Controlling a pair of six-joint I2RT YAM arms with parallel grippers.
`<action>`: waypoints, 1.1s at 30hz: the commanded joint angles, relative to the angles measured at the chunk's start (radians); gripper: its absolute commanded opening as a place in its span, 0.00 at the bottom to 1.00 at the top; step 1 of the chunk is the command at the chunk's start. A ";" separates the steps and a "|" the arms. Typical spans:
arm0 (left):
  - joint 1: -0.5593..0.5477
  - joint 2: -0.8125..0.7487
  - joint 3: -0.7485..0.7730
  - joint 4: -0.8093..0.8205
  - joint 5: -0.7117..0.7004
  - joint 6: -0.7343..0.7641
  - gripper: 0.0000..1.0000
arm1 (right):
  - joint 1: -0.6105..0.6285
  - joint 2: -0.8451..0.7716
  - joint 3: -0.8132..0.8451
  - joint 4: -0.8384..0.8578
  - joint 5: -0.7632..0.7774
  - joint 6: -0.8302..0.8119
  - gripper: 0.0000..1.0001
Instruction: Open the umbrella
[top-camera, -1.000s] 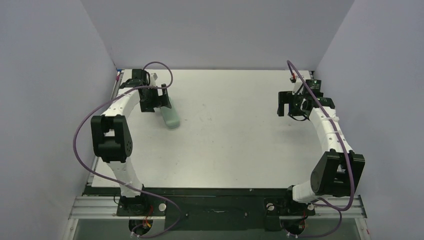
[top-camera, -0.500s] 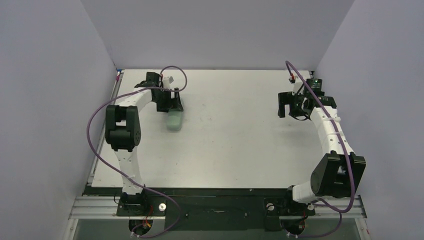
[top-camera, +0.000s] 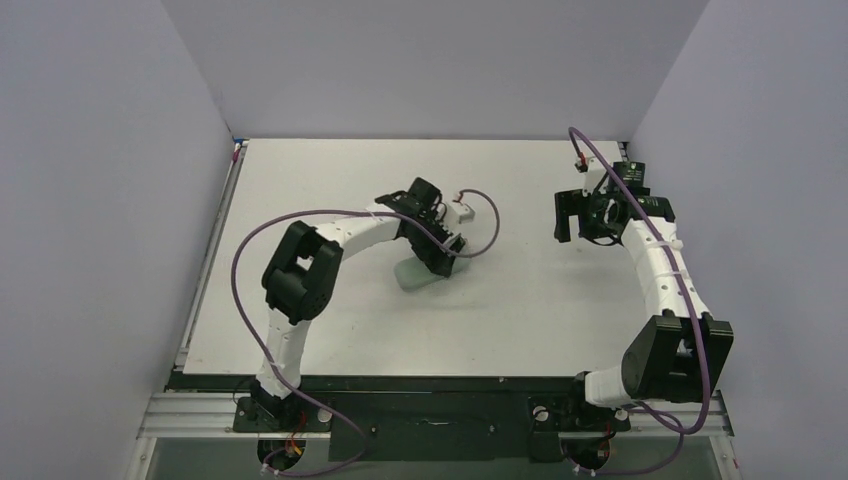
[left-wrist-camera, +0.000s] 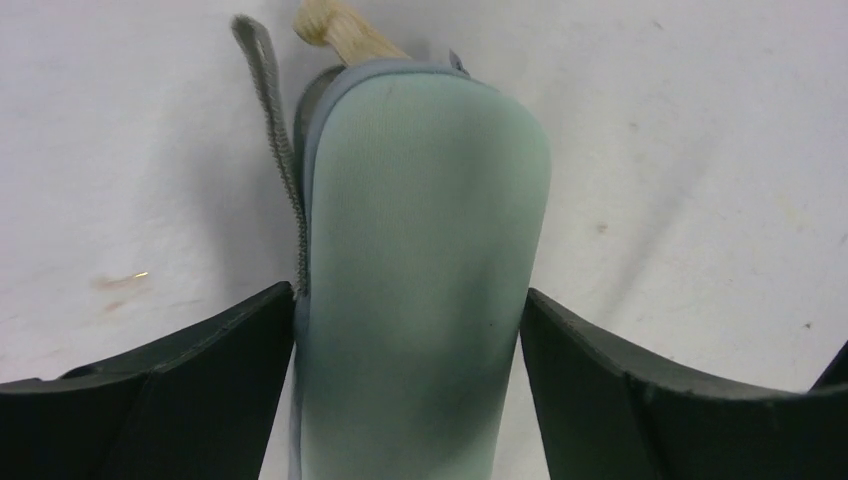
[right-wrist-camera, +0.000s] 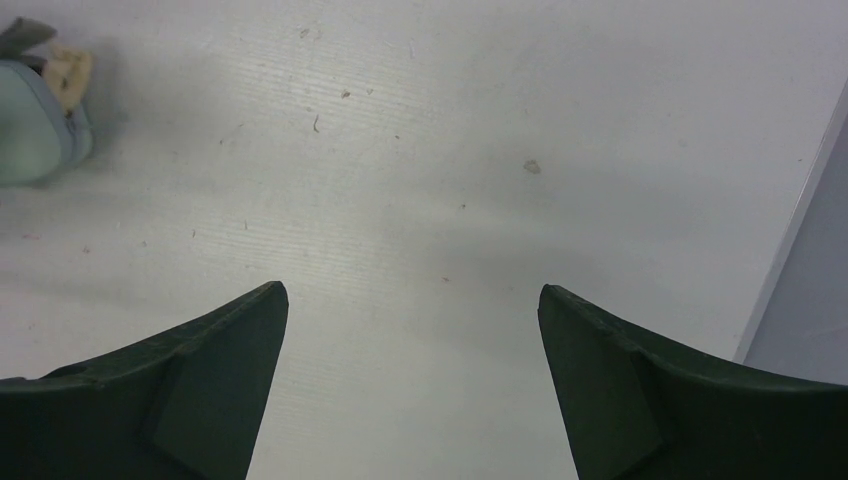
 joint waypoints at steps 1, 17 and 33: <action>-0.080 -0.038 -0.050 -0.070 -0.064 0.179 0.82 | 0.002 -0.039 -0.013 -0.005 -0.035 -0.035 0.91; 0.049 -0.761 -0.630 0.184 -0.080 0.284 0.98 | 0.202 0.218 0.229 0.016 -0.210 -0.024 0.81; -0.161 -0.552 -0.683 0.269 -0.164 0.141 0.54 | 0.415 0.542 0.312 0.178 -0.319 0.125 0.47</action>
